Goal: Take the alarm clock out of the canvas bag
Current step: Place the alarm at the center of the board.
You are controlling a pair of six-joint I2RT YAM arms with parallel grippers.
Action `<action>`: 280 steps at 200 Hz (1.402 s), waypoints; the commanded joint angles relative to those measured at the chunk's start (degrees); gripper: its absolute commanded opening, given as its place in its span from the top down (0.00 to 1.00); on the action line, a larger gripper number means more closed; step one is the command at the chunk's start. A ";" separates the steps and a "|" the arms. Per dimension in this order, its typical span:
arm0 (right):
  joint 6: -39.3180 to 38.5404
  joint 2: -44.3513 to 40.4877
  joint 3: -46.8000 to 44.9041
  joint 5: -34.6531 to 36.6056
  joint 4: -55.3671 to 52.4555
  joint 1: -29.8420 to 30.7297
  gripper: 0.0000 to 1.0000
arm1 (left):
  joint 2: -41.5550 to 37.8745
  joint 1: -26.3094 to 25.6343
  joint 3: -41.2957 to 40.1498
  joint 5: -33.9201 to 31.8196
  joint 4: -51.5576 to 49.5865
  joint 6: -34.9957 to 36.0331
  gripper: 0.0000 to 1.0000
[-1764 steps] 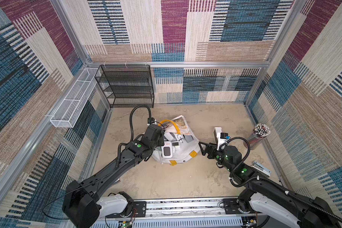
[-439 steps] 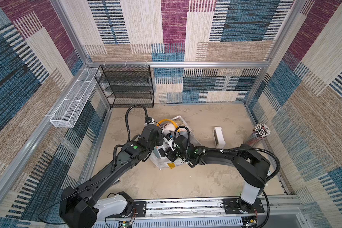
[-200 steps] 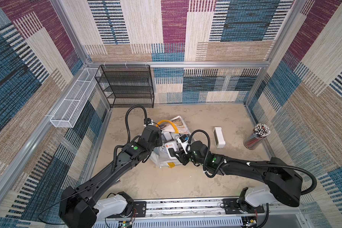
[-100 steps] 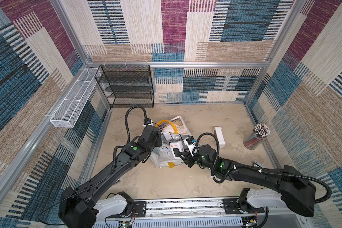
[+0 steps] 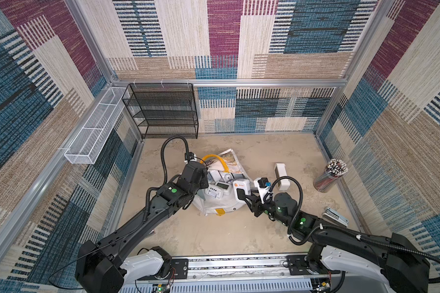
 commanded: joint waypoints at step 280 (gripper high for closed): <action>2.63 15.95 12.63 3.52 -21.61 -24.25 0.64 | -1.48 0.27 -1.21 -3.50 -3.04 -0.51 1.00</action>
